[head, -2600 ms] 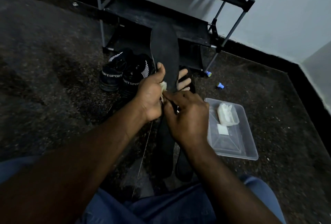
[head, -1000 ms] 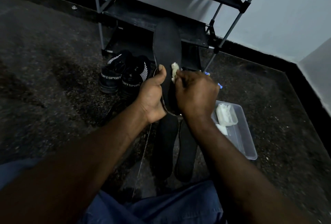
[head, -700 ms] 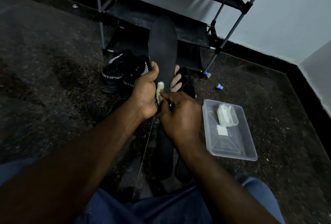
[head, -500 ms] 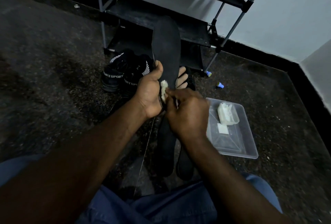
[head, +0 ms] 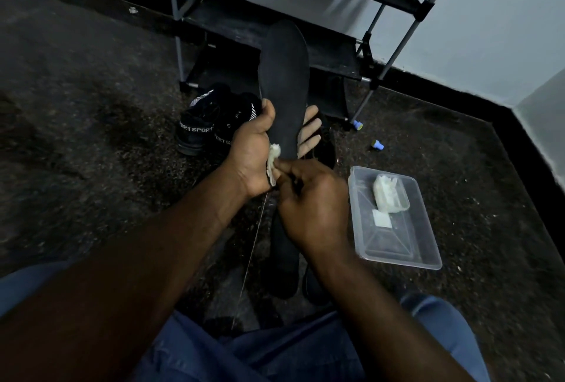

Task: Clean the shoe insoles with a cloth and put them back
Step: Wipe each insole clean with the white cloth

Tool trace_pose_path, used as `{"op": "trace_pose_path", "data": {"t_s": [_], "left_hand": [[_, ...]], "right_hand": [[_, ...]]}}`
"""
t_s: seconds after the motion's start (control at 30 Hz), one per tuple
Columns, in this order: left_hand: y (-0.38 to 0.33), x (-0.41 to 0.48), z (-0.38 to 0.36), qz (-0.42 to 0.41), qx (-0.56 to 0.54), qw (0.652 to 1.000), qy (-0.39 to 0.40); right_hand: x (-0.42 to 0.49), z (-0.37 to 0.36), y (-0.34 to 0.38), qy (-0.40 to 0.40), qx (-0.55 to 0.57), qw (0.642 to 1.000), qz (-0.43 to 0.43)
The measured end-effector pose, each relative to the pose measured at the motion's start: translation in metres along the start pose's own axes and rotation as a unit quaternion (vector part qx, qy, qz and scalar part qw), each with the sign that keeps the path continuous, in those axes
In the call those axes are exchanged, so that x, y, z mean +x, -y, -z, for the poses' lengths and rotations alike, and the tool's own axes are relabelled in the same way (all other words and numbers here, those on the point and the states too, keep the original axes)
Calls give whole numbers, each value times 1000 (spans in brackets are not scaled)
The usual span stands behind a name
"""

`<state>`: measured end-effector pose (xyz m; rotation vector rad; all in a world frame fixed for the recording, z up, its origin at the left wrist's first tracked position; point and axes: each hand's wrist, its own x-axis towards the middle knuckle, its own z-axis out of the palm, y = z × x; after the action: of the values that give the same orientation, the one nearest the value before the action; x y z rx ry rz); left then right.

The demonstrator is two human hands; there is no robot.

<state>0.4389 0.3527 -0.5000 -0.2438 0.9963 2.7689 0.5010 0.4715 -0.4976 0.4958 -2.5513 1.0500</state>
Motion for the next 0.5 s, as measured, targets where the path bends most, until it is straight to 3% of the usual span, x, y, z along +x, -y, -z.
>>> {"op": "trace_pose_path", "data": {"t_s": [0.07, 0.13, 0.2, 0.27, 0.5], "left_hand": [[-2, 1, 1, -6, -6, 1000, 9], [-4, 2, 3, -11, 2, 1000, 9], [-3, 2, 5, -14, 26, 1000, 4], [-1, 2, 6, -13, 41, 999, 0], [1, -2, 1, 10, 26, 999, 41]], "right_hand": [[-6, 9, -7, 14, -37, 999, 19], [-5, 19, -18, 0, -39, 999, -31], [-1, 28, -26, -23, 66, 988, -139], [2, 34, -30, -30, 168, 966, -196], [-11, 18, -25, -30, 141, 977, -156]]}}
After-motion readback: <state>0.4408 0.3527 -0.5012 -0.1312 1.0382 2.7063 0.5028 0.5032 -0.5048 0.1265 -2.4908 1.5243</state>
